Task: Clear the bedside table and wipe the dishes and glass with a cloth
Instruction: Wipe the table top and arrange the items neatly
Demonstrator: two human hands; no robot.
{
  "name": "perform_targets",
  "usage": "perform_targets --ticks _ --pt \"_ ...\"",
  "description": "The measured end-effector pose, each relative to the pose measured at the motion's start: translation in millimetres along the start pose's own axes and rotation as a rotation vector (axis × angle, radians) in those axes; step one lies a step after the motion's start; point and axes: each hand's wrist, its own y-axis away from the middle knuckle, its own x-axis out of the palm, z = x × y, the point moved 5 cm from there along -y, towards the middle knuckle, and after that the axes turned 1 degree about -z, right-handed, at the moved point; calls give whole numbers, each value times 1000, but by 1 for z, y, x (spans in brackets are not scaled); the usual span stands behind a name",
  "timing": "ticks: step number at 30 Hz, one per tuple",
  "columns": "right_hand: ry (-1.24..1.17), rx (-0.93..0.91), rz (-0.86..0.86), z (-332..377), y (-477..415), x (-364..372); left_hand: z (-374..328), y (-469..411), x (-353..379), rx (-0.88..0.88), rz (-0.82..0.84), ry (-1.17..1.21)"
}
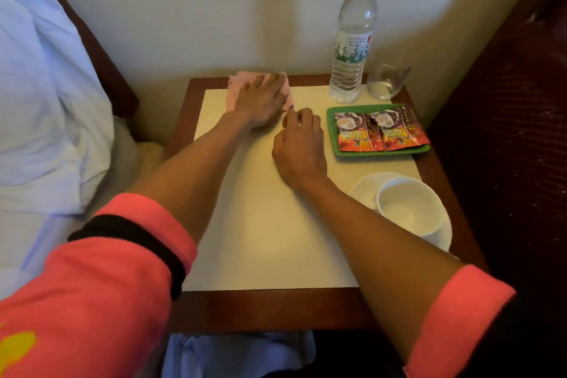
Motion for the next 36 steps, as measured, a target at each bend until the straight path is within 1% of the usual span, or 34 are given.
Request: perform_targets --ticks 3,4,6,7,9,12,15,18,20,23,25,27,30,32,34,36 --pt "38 -5 9 -2 9 -8 0 27 -2 78 3 168" --pt "43 -15 14 -2 13 -10 5 41 -2 109 -10 186" --pt "49 -31 28 -1 21 -13 22 75 0 172 -35 101" --pt "48 -35 33 -1 26 -16 34 91 2 176 -40 45" --pt "39 -39 31 -1 35 -20 60 112 0 129 -45 -53" --pt "36 -43 17 -2 45 -24 83 102 -8 27 -55 -124" --pt "24 -36 18 -4 49 -26 75 63 -4 -76 -28 -161" --pt "30 -20 8 -6 51 -27 48 29 -1 -207 12 -126" --pt "52 -21 12 -5 54 -28 21 15 0 -178 48 -104" --pt "89 -10 6 -4 59 -33 -24 12 4 -39 76 -80" --pt "101 27 14 -5 61 -36 -40 20 9 64 87 -53" --pt "90 43 32 -5 66 -37 -38 41 8 169 97 -4" --pt "79 51 32 -4 70 -38 -8 83 0 286 73 69" --pt "89 57 29 -4 71 -39 21 103 -4 278 62 23" --pt "88 56 21 -4 74 -40 46 105 -5 192 80 -69" --pt "89 43 12 -4 76 -40 55 91 -4 91 90 -137"
